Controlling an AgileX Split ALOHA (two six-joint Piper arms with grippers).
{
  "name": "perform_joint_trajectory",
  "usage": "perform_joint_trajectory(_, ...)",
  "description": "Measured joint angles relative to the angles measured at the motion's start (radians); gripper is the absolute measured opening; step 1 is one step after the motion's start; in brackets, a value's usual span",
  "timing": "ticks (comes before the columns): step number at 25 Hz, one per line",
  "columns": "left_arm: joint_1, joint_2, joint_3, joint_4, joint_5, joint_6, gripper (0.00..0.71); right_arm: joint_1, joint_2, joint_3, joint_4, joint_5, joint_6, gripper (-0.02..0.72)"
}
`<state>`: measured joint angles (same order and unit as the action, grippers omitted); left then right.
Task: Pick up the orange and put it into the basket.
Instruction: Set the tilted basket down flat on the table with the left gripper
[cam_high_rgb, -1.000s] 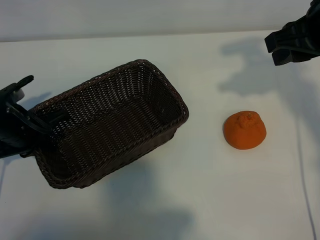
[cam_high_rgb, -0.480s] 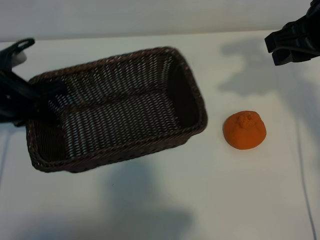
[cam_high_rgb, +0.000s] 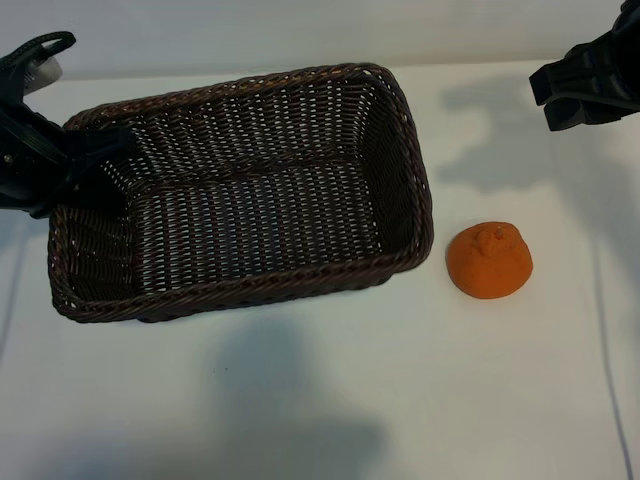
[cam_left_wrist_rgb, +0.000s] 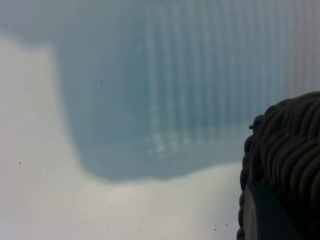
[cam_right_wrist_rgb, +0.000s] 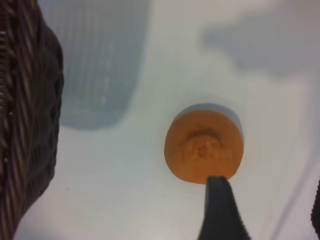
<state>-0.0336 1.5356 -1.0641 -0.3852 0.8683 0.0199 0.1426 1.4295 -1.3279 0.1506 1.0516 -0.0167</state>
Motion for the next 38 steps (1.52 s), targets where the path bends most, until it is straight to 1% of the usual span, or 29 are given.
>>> perform_joint_trajectory(11,0.0,0.0,-0.002,-0.004,0.011,0.076,0.164,0.0,0.0,0.0,0.0,0.0,0.0,0.433)
perform_joint_trajectory(18,0.0,0.019,-0.016,-0.027,0.007,0.079,0.162,0.0,0.0,0.0,0.0,0.0,0.0,0.433)
perform_joint_trajectory(24,0.0,0.144,-0.11,-0.088,0.023,0.079,0.162,0.0,0.0,0.0,0.0,0.0,0.0,0.433)
perform_joint_trajectory(26,-0.001,0.18,-0.162,-0.109,0.041,0.079,0.162,0.0,0.0,0.0,0.0,0.0,0.0,0.433)
perform_joint_trajectory(28,-0.011,0.215,-0.208,-0.115,0.065,0.079,0.162,0.0,0.0,0.0,0.0,0.0,0.0,0.433)
perform_joint_trajectory(34,-0.064,0.306,-0.33,-0.116,0.113,0.08,0.161,0.0,0.0,0.0,0.0,0.0,0.0,0.433)
perform_joint_trajectory(38,-0.078,0.318,-0.377,-0.116,0.132,0.077,0.161,0.0,0.0,0.0,0.0,0.0,0.0,0.433)
